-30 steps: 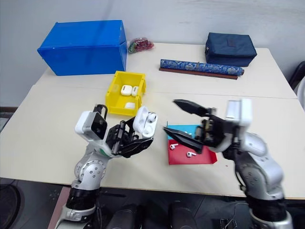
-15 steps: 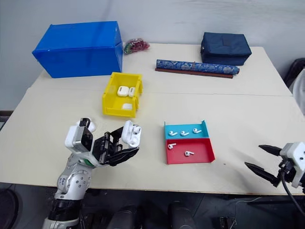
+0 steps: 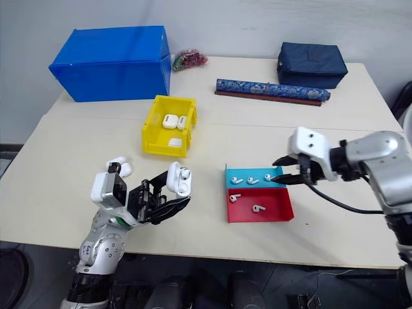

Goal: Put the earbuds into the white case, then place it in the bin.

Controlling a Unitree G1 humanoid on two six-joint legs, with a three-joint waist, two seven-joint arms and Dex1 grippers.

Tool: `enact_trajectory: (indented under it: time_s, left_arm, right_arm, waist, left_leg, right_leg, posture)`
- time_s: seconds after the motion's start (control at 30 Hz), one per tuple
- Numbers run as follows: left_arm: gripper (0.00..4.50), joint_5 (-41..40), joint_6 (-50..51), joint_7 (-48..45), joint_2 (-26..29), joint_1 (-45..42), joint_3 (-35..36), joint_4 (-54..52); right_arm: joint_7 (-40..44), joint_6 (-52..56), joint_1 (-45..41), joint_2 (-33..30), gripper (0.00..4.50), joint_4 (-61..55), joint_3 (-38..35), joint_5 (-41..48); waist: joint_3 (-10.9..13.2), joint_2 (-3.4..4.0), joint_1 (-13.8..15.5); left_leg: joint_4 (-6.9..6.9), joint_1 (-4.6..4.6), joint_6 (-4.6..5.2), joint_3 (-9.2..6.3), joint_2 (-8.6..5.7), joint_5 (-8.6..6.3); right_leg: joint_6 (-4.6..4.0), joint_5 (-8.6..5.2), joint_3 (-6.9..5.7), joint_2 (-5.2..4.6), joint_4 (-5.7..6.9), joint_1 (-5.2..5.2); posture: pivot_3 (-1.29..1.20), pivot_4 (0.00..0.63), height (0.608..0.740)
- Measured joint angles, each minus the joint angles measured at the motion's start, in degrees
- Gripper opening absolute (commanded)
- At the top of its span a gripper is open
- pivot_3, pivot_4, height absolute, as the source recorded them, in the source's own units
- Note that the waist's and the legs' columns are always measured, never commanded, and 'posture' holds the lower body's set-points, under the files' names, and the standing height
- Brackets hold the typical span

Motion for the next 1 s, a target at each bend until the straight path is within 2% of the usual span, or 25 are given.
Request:
enact_trajectory:
  time_s: [0.1,0.4,1.0]
  left_arm:
    - [2.8,0.15,-0.06,0.46,-0.04,0.12,-0.36,-0.38]
    - [2.8,0.65,-0.39,1.63,0.04,1.07,-0.84,-0.79]
    - [2.8,0.69,-0.48,2.88,0.35,2.03,-0.98,-2.73]
  right_arm:
    - [-0.1,-0.42,-4.17,2.61,2.28,3.21,5.48,-5.31]
    - [1.55,-6.24,-8.69,6.28,2.28,11.93,12.97,-16.26]
    - [4.42,-13.26,-11.91,10.41,2.28,18.47,15.25,-26.37]
  waist:
    - [0.0,0.0,-0.13]
    - [0.0,0.0,-0.33]
    - [0.0,0.0,-0.4]
  left_leg:
    - [0.0,-0.09,-0.01,0.03,-0.01,-0.01]
    - [0.28,-0.09,-0.03,0.05,0.02,-0.01]
    - [0.45,-0.08,-0.03,0.05,0.03,-0.01]
  right_leg:
    - [0.02,0.01,-0.03,-0.02,0.3,-0.26]
    - [0.02,0.01,-0.06,-0.02,0.49,-0.23]
    - [0.02,0.01,-0.06,-0.02,0.65,-0.22]
  posture:
    - [0.0,0.15,0.74]
    - [0.0,0.15,0.74]
    - [0.0,0.15,0.74]
